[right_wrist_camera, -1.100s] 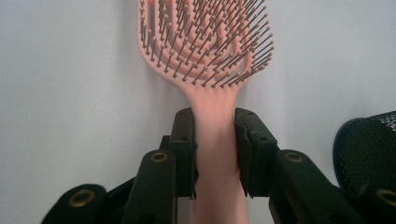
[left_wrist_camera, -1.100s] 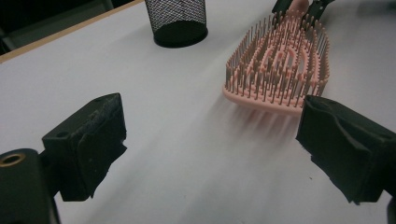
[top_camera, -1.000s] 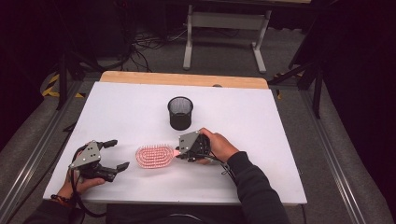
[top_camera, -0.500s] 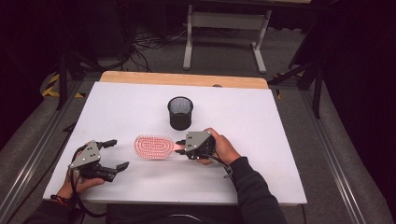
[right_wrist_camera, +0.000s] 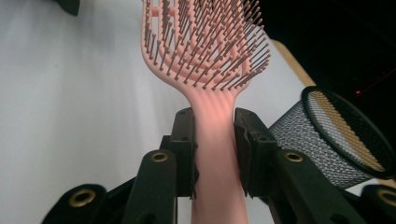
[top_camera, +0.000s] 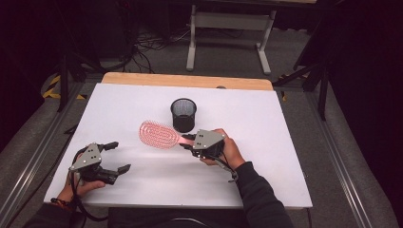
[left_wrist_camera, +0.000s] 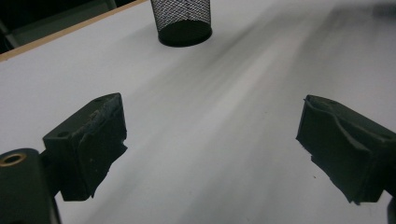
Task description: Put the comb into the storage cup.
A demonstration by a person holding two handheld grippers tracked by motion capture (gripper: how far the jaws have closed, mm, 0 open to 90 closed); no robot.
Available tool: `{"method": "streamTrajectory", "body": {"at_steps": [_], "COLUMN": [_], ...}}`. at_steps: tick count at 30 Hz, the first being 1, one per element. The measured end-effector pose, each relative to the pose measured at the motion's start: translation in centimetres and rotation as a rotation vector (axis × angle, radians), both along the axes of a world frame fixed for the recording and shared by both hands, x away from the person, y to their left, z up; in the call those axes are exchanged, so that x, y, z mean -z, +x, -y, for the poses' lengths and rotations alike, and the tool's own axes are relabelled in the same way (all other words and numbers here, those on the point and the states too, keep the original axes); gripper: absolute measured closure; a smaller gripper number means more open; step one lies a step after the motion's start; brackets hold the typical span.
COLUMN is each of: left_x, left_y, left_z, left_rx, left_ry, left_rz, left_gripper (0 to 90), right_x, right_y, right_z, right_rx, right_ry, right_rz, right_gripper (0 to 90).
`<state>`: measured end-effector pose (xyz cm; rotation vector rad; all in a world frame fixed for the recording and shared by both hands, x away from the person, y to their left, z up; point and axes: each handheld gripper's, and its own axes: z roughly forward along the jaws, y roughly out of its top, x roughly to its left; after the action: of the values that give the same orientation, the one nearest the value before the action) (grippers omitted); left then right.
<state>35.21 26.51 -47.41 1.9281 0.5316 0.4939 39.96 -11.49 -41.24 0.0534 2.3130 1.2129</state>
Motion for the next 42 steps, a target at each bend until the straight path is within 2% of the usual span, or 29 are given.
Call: {"method": "streamTrajectory", "body": {"at_steps": [3,4,5,13,21,23,26,30,42], "left_x": [0.0,0.0,0.0,0.0,0.0,0.0,0.0,0.0,-0.1], "left_y": [0.0,0.0,0.0,0.1,0.1,0.1,0.1,0.1,0.2], "left_z": [0.0,0.0,0.0,0.1,0.1,0.1,0.1,0.1,0.1], "left_rx": [0.002,0.001,0.001,0.001,-0.004,-0.006,-0.008,-0.011,-0.031], "left_ry": [0.004,0.004,0.004,0.002,0.000,-0.001,-0.001,-0.004,-0.018], "left_rz": [0.000,0.001,0.000,-0.002,-0.004,-0.002,-0.002,-0.002,-0.006], "left_gripper": [9.1,9.1,9.1,9.2,9.4,9.4,9.6,9.7,10.9], "right_x": [-0.3,-0.6,-0.7,-1.5,-2.0,-2.0,-2.0,-2.3,-2.4], "right_y": [-0.1,-0.2,-0.3,-0.9,-1.1,-1.2,-1.3,-1.7,-2.4], "right_z": [0.1,0.4,0.4,0.9,1.6,1.6,1.7,2.1,3.3], "right_rx": [0.016,0.025,0.026,0.063,0.102,0.111,0.115,0.146,0.206], "right_ry": [0.022,0.053,0.062,0.130,0.193,0.187,0.194,0.217,0.273], "right_rz": [0.016,0.018,0.018,0.052,0.064,0.081,0.081,0.110,0.132], "right_gripper": [70.3,70.3,70.3,70.3,70.3,70.3,70.3,70.3,70.3]}}
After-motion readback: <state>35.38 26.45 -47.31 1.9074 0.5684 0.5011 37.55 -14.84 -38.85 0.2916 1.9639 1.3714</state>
